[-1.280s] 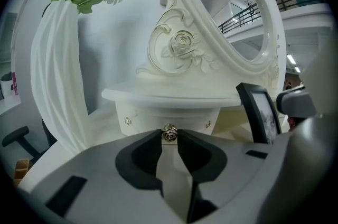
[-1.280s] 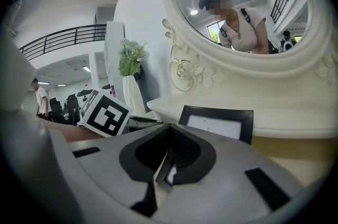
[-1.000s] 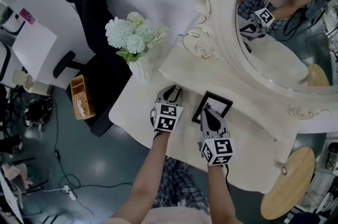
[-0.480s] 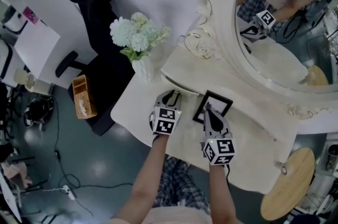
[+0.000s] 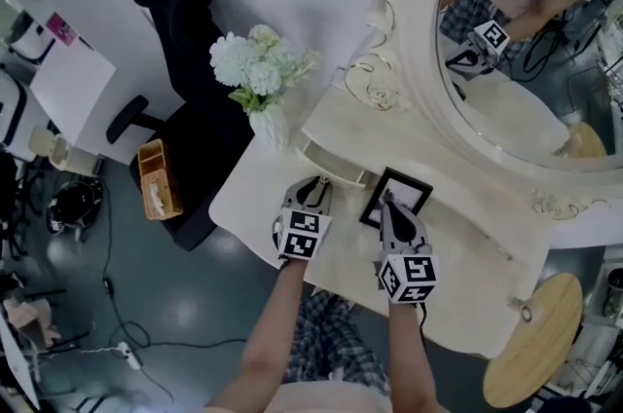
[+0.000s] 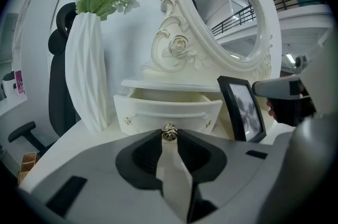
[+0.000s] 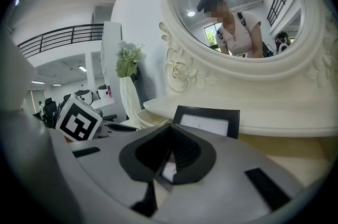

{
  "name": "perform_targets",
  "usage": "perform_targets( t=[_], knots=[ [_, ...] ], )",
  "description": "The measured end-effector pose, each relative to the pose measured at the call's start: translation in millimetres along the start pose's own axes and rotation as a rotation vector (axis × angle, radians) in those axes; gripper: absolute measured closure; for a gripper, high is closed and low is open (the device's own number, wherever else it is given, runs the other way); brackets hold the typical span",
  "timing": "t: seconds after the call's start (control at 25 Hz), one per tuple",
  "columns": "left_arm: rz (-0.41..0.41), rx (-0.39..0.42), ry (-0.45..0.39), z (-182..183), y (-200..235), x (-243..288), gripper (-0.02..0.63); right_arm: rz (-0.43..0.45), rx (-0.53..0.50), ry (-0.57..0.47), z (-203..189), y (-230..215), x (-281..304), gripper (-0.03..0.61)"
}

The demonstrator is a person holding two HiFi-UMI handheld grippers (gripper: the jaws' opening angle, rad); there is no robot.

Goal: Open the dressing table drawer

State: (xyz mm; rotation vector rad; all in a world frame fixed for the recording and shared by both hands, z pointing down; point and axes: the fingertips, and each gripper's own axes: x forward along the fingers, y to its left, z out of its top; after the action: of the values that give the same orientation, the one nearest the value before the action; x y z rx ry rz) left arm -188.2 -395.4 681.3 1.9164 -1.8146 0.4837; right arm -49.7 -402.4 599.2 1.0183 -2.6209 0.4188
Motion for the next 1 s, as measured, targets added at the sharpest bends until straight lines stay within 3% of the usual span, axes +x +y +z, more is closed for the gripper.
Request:
perform_targets(
  t=[0.68, 0.72, 0.8, 0.84, 1.0],
  knots=[
    [-0.040, 0.022, 0.001, -13.5, -4.7, -18.4, 0.498, 0.003, -0.005, -0.003, 0.1, 9.5, -6.0, 0.563],
    [-0.049, 0.025, -0.001, -13.2, -6.3, -18.7, 0.475, 0.001, -0.004, -0.004, 0.6, 9.5, -6.5, 0.563],
    [-0.050, 0.027, -0.017, -10.3, -7.6, -22.9, 0.333, -0.002, -0.003, -0.006, 1.4, 9.4, -7.9, 0.563],
    [-0.041, 0.031, -0.033, -7.5, -7.0, -27.2, 0.301, -0.004, -0.002, -0.008, 1.8, 9.2, -8.6, 0.563],
    [-0.006, 0.063, -0.085, 5.1, -2.2, -43.0, 0.276, -0.018, 0.006, -0.021, 5.9, 4.6, -11.4, 0.563]
  ],
)
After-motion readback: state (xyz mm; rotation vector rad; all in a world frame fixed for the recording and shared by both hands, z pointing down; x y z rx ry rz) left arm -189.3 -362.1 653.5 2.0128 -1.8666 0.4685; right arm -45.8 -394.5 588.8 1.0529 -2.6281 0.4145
